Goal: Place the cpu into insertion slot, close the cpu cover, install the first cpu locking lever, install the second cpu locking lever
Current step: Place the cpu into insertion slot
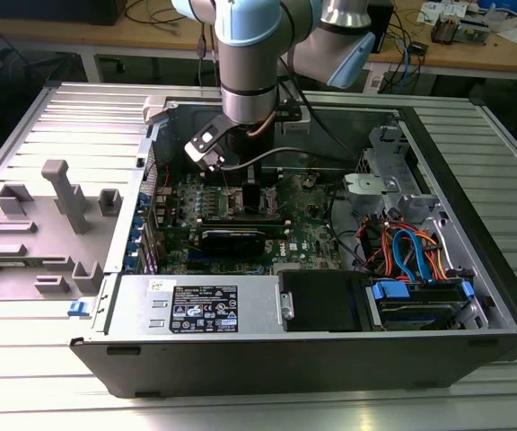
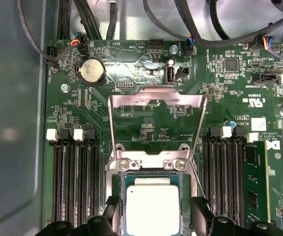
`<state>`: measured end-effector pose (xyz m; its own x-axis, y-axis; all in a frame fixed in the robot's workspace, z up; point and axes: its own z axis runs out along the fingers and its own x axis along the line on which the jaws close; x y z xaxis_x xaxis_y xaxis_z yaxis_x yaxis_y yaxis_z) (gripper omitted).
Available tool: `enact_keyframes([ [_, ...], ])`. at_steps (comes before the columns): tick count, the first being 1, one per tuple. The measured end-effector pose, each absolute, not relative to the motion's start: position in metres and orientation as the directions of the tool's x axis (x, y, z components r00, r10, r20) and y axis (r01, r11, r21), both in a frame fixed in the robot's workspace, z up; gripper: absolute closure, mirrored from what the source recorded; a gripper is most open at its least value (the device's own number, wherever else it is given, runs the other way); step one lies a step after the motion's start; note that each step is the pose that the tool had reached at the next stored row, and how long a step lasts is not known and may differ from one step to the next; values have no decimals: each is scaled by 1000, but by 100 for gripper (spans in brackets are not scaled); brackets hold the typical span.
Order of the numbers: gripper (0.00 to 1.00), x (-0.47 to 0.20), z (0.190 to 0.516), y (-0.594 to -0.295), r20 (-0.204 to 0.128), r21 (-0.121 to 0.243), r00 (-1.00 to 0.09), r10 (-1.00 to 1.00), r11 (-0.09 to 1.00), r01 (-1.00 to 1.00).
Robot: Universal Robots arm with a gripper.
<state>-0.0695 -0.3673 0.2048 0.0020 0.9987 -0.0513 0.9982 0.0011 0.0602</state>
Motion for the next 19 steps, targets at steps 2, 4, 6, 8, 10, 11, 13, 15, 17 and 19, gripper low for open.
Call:
enact_keyframes([
  [2,33,-69,208,-367,-52,59,2,999,1,998],
  [4,33,-69,214,-367,-52,56,2,999,1,998],
  [6,33,-69,218,-367,-52,53,2,999,1,999],
  [8,33,-69,221,-367,-52,52,1,999,1,999],
  [10,40,-69,223,-367,-52,50,1,999,1,999],
  [11,47,-69,224,-367,-52,49,1,999,1,999],
  [13,53,-69,224,-367,-52,47,1,999,1,999],
  [15,65,-69,224,-367,-52,46,1,999,1,999],
  [17,77,-69,224,-366,-52,46,1,999,1,999],
  [19,89,-69,224,-366,-52,46,1,999,1,999],
])
